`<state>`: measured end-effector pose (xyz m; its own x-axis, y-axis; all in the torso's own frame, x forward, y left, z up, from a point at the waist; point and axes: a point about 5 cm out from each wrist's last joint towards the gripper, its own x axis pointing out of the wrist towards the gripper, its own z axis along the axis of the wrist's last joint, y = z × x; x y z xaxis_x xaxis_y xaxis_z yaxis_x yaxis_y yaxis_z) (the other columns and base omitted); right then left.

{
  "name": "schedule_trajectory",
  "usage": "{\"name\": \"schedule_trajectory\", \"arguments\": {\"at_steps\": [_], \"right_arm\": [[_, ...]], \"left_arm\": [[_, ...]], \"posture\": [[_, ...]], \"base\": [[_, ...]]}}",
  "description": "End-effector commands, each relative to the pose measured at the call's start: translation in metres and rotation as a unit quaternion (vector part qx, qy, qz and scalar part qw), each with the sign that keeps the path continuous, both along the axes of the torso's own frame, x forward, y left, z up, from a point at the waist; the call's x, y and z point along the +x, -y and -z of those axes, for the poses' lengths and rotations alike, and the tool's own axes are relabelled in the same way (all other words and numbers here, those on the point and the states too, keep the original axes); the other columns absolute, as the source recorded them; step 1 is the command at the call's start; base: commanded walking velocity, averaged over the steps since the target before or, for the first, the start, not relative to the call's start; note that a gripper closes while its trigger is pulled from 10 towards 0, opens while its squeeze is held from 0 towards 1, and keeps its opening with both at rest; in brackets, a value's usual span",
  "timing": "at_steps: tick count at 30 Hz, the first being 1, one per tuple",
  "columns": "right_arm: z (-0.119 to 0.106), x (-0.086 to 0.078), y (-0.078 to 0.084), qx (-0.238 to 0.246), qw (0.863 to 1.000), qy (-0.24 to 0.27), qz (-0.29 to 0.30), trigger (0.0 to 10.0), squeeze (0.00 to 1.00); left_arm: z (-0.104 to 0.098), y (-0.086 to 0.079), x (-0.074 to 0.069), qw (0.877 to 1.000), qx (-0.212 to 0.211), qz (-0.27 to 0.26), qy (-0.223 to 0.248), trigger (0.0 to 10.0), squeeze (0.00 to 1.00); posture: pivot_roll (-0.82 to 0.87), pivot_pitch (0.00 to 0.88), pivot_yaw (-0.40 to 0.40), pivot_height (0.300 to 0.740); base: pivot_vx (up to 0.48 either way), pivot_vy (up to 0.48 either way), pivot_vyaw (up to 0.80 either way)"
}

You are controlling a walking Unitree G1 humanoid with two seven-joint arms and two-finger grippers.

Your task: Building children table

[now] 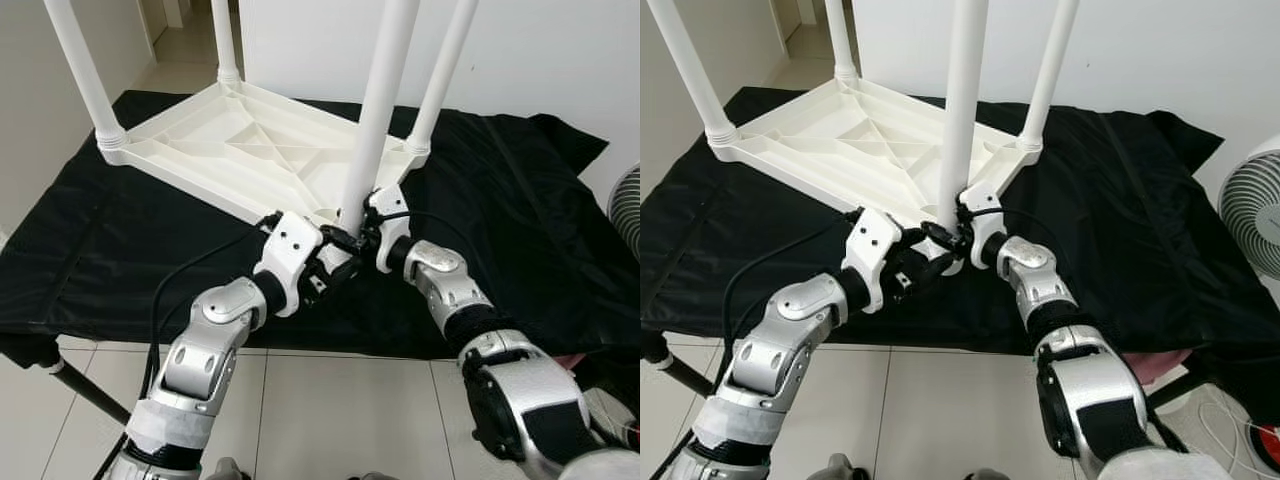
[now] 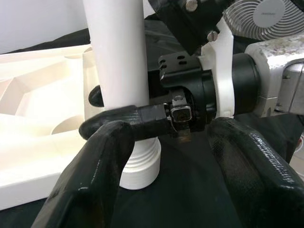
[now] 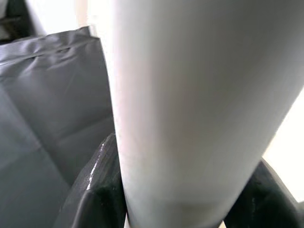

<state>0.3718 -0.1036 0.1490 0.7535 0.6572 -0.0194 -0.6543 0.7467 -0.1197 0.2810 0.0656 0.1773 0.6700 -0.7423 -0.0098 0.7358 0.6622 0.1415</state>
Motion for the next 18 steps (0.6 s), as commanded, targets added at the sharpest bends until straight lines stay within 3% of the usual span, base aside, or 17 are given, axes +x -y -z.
{"name": "schedule_trajectory", "arguments": {"at_steps": [1,5,7,8,9,10,11,12,13,14,15,18], "right_arm": [[0.004,-0.001,0.009,0.018,0.998,-0.011,0.054,0.0,0.0],[0.008,-0.012,0.009,0.043,0.991,-0.006,0.124,0.0,0.0],[0.008,-0.012,0.009,0.043,0.991,-0.006,0.124,0.0,0.0],[0.009,-0.016,0.017,0.055,0.969,0.002,0.239,0.0,0.0],[0.009,-0.016,0.017,0.055,0.969,0.002,0.239,0.0,0.0],[0.008,-0.019,0.022,0.066,0.953,0.011,0.295,0.0,0.0],[0.008,-0.019,0.022,0.066,0.953,0.011,0.295,0.0,0.0],[0.009,-0.022,0.023,0.068,0.942,0.017,0.329,0.0,0.0],[0.009,-0.022,0.023,0.068,0.942,0.017,0.329,0.0,0.0],[0.009,-0.024,0.024,0.073,0.93,0.023,0.359,0.0,0.0],[0.009,-0.024,0.024,0.073,0.93,0.023,0.359,0.0,0.0],[0.009,-0.03,0.023,0.079,0.912,0.029,0.401,0.0,0.0]], "left_arm": [[0.002,0.0,0.0,1.0,-0.004,-0.023,-0.006,10.0,0.0],[0.003,0.002,-0.003,1.0,-0.006,-0.02,-0.011,10.0,0.0],[0.003,0.002,-0.003,1.0,-0.006,-0.02,-0.011,10.0,0.0],[0.005,0.002,-0.004,1.0,-0.006,-0.018,-0.015,10.0,0.0],[0.005,0.002,-0.004,1.0,-0.006,-0.018,-0.015,10.0,0.0],[0.005,0.002,-0.005,1.0,-0.005,-0.017,-0.016,10.0,0.0],[0.005,0.002,-0.005,1.0,-0.005,-0.017,-0.016,10.0,0.0],[0.006,0.002,-0.005,1.0,-0.005,-0.017,-0.017,10.0,0.0],[0.006,0.002,-0.005,1.0,-0.005,-0.017,-0.017,10.0,0.0],[0.006,0.002,-0.005,1.0,-0.005,-0.017,-0.017,10.0,0.0],[0.006,0.002,-0.005,1.0,-0.005,-0.017,-0.017,10.0,0.0],[0.006,0.003,-0.005,1.0,-0.006,-0.017,-0.017,10.0,0.0]], "posture": [[-0.05,0.052,-0.008,0.74],[-0.05,0.066,-0.007,0.74],[-0.05,0.066,-0.007,0.74],[-0.06,0.073,-0.007,0.74],[-0.06,0.073,-0.007,0.74],[-0.06,0.073,-0.007,0.74],[-0.06,0.073,-0.007,0.74],[-0.06,0.073,-0.007,0.74],[-0.06,0.073,-0.007,0.74],[-0.06,0.073,-0.007,0.74],[-0.06,0.073,-0.007,0.74],[-0.06,0.073,-0.01,0.74]], "base": [[0.0,0.0,0.0],[0.0,0.0,0.0],[0.0,0.0,0.0],[0.0,0.0,0.0],[0.0,0.0,0.0],[0.0,0.0,0.0],[0.0,0.0,0.0],[0.0,0.0,0.0],[0.0,0.0,0.0],[0.0,0.0,0.0],[0.0,0.0,0.0],[0.0,0.0,0.0]]}}
